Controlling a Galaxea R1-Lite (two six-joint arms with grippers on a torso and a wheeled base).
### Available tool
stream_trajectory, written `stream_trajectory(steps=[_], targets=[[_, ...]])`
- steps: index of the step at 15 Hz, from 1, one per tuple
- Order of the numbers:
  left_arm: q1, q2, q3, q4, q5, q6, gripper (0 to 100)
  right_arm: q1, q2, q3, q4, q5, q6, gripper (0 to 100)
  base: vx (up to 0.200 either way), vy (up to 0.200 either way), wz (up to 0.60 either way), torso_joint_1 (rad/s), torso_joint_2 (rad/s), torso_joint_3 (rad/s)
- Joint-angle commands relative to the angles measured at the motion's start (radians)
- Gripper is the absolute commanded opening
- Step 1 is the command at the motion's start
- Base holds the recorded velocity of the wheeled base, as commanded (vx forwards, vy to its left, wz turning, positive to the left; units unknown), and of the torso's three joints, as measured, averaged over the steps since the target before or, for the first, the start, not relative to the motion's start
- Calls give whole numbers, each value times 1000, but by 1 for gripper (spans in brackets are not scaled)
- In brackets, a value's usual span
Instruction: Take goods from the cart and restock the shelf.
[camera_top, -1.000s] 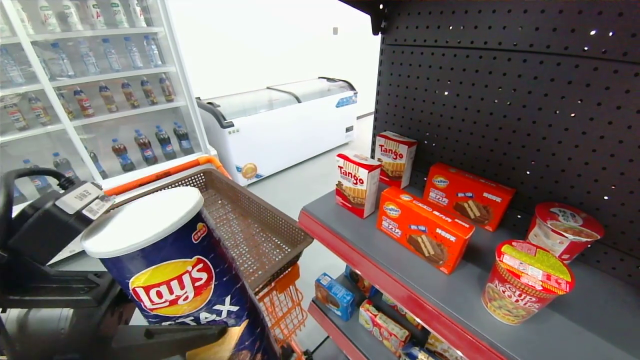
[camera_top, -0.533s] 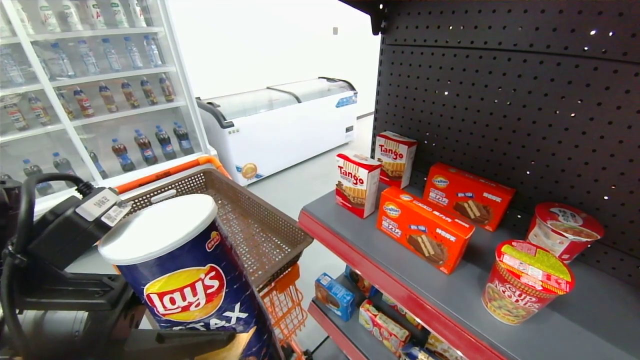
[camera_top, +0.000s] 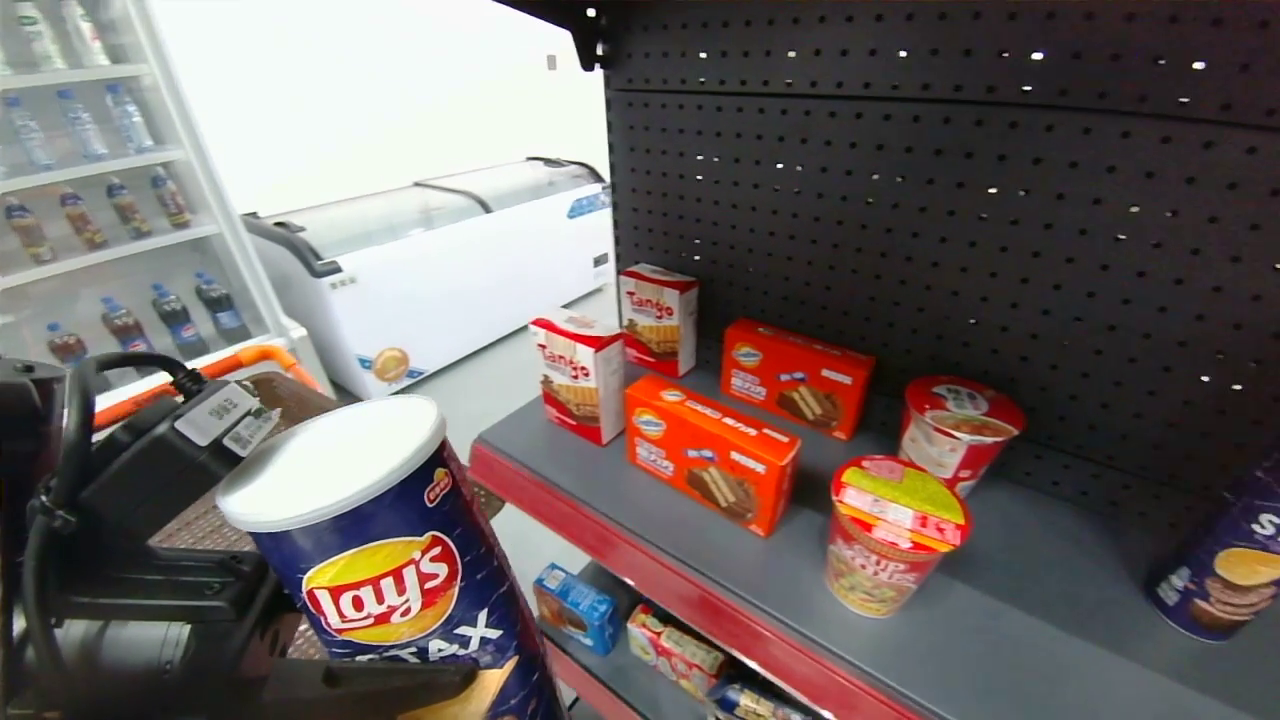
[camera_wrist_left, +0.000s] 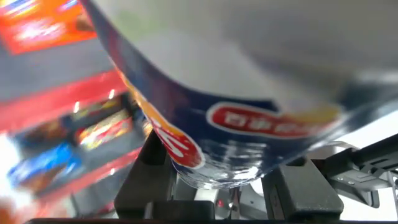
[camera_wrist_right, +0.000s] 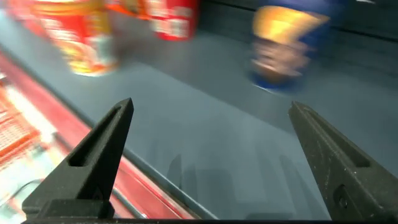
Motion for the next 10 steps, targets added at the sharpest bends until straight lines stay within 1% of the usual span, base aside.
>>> stream_trajectory(steps=[1,2,10], targets=[[-16,2,-1,0,0,0,0,0,2,0,-1,0,0,100,0,0,-600,2,-2,-2],[-25,2,-1,0,0,0,0,0,2,0,-1,0,0,100,0,0,-600,7,2,7],[-29,2,1,0,0,0,0,0,2,0,-1,2,0,100,0,0,-600,2,3,0]])
